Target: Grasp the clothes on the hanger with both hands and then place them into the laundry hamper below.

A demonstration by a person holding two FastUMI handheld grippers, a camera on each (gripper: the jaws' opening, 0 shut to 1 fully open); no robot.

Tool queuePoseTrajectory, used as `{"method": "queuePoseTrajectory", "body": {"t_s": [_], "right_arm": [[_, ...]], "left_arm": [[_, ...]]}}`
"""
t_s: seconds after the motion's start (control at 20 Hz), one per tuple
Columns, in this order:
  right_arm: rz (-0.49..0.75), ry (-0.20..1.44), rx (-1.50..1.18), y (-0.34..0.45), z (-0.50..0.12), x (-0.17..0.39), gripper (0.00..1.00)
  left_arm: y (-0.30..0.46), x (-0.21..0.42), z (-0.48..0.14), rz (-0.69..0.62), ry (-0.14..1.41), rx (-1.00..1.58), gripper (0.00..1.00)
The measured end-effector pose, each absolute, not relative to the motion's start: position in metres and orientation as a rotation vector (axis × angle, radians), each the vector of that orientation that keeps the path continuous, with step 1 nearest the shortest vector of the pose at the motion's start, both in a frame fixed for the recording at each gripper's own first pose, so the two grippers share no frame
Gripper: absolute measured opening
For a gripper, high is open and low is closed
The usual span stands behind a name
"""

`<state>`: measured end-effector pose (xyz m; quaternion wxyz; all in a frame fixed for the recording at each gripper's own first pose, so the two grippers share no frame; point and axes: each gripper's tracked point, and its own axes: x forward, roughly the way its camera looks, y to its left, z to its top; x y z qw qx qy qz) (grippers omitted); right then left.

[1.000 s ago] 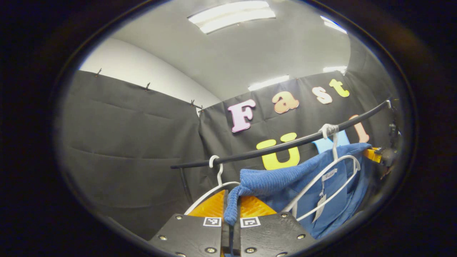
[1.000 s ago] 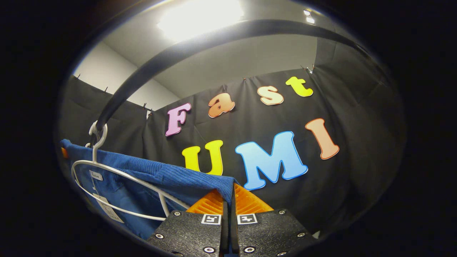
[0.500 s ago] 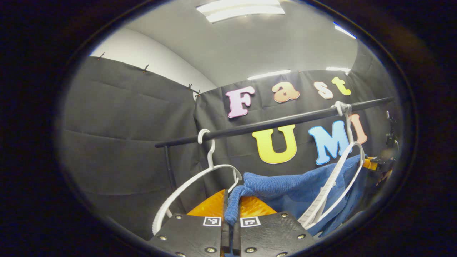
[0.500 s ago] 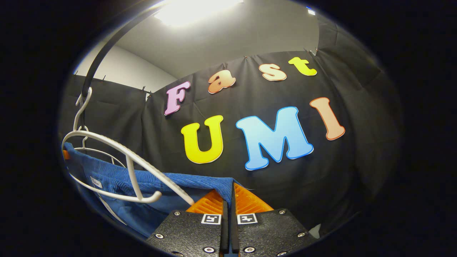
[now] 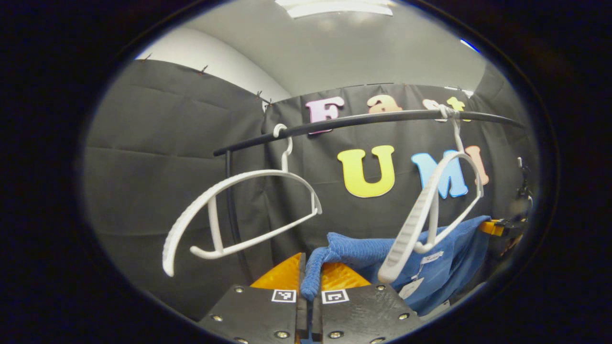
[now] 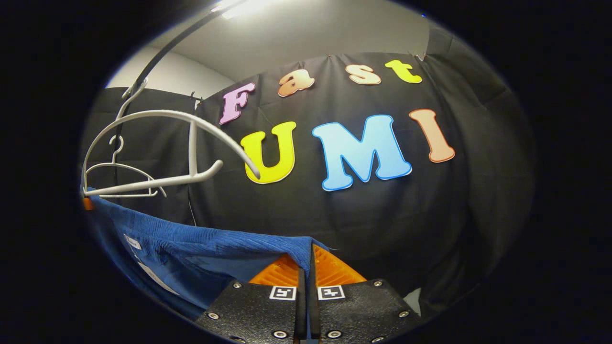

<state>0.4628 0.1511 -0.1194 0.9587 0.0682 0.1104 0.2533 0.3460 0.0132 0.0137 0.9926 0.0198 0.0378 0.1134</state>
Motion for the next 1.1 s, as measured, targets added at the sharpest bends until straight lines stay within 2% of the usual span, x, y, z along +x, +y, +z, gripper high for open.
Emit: {"method": "queuePoseTrajectory", "body": {"t_s": [0.05,0.1,0.15,0.2,0.25,0.3,0.35,0.4,0.45,0.6,1.05,1.1], "right_arm": [[0.513,0.233,0.136,0.149,-0.121,0.453,0.02],[0.511,0.238,0.130,0.146,-0.123,0.443,0.02],[0.509,0.242,0.123,0.143,-0.123,0.434,0.02],[0.507,0.244,0.116,0.141,-0.121,0.426,0.02],[0.503,0.243,0.113,0.137,-0.119,0.417,0.02],[0.500,0.242,0.114,0.134,-0.116,0.409,0.02],[0.499,0.240,0.117,0.131,-0.114,0.396,0.02],[0.497,0.238,0.119,0.128,-0.110,0.385,0.02],[0.497,0.237,0.119,0.126,-0.107,0.372,0.02],[0.500,0.229,0.118,0.123,-0.092,0.337,0.02],[0.537,0.157,0.176,0.138,-0.031,0.235,0.02],[0.543,0.159,0.176,0.141,-0.029,0.225,0.02]], "left_arm": [[0.014,0.338,0.007,0.229,0.084,0.037,0.09],[0.013,0.332,0.002,0.227,0.087,0.038,0.04],[0.012,0.323,0.000,0.224,0.091,0.036,0.04],[0.010,0.314,-0.001,0.219,0.090,0.031,0.09],[0.008,0.306,-0.003,0.214,0.091,0.024,0.09],[0.007,0.299,-0.005,0.206,0.089,0.015,0.04],[0.004,0.292,-0.005,0.197,0.089,0.007,0.09],[0.002,0.285,-0.006,0.190,0.088,-0.003,0.04],[-0.001,0.278,-0.009,0.178,0.089,-0.010,0.09],[-0.011,0.256,-0.011,0.139,0.090,-0.007,0.04],[-0.062,0.194,0.025,-0.020,0.020,-0.057,0.04],[-0.068,0.190,0.026,-0.033,0.010,-0.060,0.00]]}}
